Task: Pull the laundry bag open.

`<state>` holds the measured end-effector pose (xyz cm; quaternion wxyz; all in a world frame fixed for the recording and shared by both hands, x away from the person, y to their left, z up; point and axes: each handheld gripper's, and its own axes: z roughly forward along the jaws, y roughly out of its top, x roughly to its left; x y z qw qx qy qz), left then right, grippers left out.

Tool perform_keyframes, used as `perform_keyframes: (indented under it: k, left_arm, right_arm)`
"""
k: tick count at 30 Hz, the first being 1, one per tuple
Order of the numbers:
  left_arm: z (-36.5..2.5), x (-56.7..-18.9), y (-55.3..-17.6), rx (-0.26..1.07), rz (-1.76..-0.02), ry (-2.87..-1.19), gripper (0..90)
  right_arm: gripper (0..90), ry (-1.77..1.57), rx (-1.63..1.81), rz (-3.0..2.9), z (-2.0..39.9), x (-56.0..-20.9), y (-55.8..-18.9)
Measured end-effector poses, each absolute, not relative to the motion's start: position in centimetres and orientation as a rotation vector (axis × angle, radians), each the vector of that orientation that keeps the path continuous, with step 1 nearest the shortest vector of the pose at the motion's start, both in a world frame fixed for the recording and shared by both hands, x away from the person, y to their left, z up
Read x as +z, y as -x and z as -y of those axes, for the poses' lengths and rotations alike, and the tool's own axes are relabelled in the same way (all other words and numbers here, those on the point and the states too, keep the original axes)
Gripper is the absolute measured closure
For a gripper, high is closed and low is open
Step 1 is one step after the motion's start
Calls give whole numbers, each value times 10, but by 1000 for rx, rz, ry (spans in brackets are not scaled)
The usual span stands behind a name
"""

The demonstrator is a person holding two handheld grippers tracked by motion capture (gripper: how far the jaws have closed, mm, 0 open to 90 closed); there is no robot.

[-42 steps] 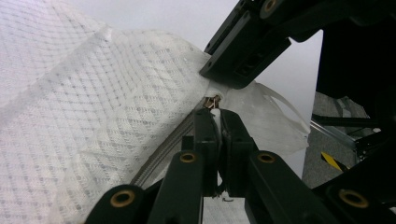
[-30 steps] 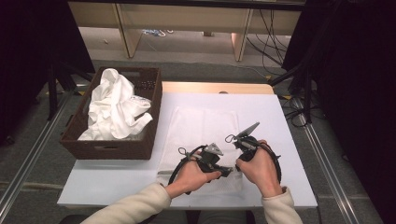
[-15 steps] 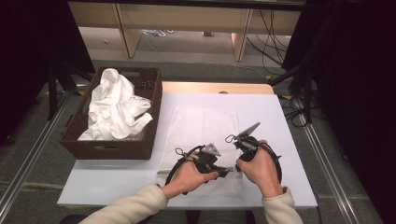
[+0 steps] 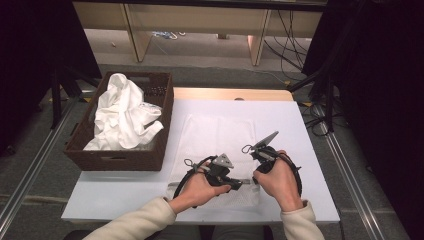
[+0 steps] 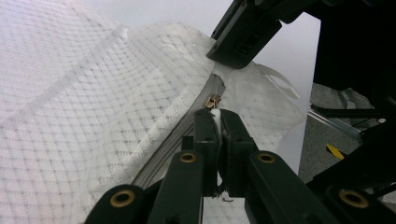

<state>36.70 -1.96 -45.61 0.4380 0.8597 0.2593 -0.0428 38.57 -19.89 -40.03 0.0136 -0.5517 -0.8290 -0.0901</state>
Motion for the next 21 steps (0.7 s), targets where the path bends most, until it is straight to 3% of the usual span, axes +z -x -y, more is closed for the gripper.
perform_keyframes:
  k: [21]
  left_arm:
    - [2,-454,-366,-102,-637,-2138,860]
  right_arm:
    - [873,1761,-264,2570,198,-400,-385]
